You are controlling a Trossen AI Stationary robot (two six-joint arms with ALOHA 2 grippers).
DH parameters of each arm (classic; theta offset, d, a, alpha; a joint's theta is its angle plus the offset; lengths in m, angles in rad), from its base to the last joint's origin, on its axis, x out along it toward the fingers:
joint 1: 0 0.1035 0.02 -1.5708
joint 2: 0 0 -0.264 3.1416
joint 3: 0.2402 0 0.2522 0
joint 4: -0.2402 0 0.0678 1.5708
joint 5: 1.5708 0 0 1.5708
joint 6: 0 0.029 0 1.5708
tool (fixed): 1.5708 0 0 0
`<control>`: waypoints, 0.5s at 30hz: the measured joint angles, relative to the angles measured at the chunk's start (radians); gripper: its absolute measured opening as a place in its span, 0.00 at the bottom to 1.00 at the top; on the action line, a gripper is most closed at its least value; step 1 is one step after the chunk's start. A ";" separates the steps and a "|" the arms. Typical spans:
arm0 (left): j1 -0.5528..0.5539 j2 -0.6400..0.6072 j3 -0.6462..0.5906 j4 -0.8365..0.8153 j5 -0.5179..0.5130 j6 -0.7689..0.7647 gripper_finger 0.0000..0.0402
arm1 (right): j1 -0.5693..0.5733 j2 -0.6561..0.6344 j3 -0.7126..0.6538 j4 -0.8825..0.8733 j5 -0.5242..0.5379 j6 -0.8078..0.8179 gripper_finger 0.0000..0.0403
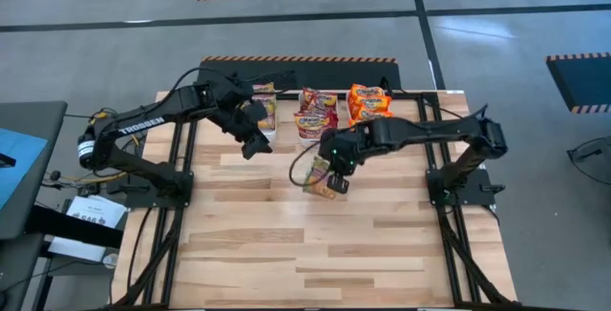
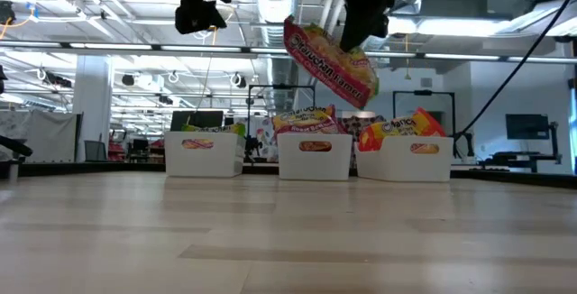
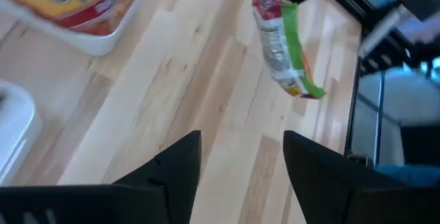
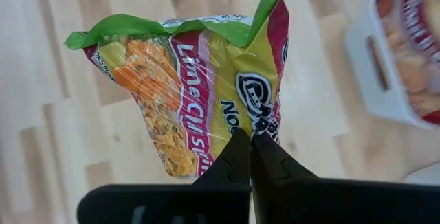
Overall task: Sort Maruchan noodles
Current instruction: Put the green noodle pack into the left white bin
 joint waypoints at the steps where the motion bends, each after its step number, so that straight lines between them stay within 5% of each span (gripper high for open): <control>1: 0.007 0.004 0.000 0.002 -0.011 -0.028 0.48 | -0.016 0.000 0.000 0.001 0.000 -0.029 0.01; 6: 0.018 0.045 0.000 0.046 -0.085 -0.213 0.50 | -0.103 0.000 0.000 0.012 0.000 -0.135 0.02; 15: 0.017 0.160 0.000 0.277 -0.063 -0.359 0.50 | -0.220 0.000 0.000 0.054 0.000 -0.244 0.02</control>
